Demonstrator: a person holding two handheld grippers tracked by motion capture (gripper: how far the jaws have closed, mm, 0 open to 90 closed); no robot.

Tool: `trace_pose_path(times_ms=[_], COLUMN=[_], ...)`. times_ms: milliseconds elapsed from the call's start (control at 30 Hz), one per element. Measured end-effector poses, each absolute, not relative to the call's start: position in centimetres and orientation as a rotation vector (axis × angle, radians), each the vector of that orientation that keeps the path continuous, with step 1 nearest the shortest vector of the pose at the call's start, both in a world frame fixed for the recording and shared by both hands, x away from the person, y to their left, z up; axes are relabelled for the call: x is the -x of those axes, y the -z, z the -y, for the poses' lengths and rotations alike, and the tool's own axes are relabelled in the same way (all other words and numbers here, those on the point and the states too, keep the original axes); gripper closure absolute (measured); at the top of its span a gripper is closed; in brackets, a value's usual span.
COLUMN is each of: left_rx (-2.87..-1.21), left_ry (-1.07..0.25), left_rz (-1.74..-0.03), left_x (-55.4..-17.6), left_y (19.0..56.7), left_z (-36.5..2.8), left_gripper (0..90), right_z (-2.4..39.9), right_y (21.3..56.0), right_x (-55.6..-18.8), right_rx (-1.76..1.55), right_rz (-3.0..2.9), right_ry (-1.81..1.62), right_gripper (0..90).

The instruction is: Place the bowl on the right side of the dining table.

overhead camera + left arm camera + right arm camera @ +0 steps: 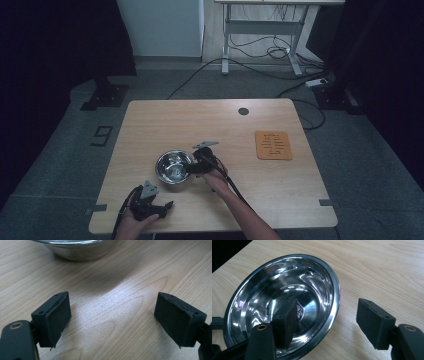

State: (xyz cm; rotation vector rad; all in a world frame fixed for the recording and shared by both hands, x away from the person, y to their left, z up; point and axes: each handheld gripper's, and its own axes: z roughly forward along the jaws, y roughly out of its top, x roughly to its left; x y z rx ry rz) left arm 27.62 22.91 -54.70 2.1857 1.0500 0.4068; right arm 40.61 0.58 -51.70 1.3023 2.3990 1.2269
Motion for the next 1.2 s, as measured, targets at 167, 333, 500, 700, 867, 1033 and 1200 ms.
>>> trace_pose_path(times_ms=[167,333,500,700,867,1033,1200], left_rx=[-2.186,-2.185,-2.186,-2.186,-2.187,-2.189,-2.191], left_ry=[-0.407,-0.406,-0.406,-0.405,-0.405,-0.404,-0.403], left_rz=[-1.05,-1.051,-1.051,-1.049,-1.048,-1.046,-1.043], left_x=[-27.6,-27.6,-27.6,-27.6,-27.6,-27.6,-27.6], left_y=[54.7,54.7,54.7,54.7,54.7,54.7,54.7], left_z=[-22.9,-22.9,-22.9,-22.9,-22.9,-22.9,-23.0], left_gripper=[13.5,13.5,13.6,13.5,13.5,13.5,13.6], right_z=[-1.0,-1.4,-1.6,-1.8,-2.0,-2.1,-1.9], right_y=[52.2,52.7,53.3,53.6,53.6,53.6,53.7], right_x=[-40.8,-41.1,-41.4,-41.6,-41.6,-41.7,-42.0], right_rx=[-1.3,-1.338,-1.366,-1.398,-1.4,-1.435,-1.496], right_rz=[-2.419,-2.448,-2.479,-2.485,-2.491,-2.505,-2.508], right_ry=[-1.217,-1.18,-1.168,-1.16,-1.142,-1.156,-1.185], right_gripper=[38.3,43.7,50.5,57.4,67.4,76.6,82.8])
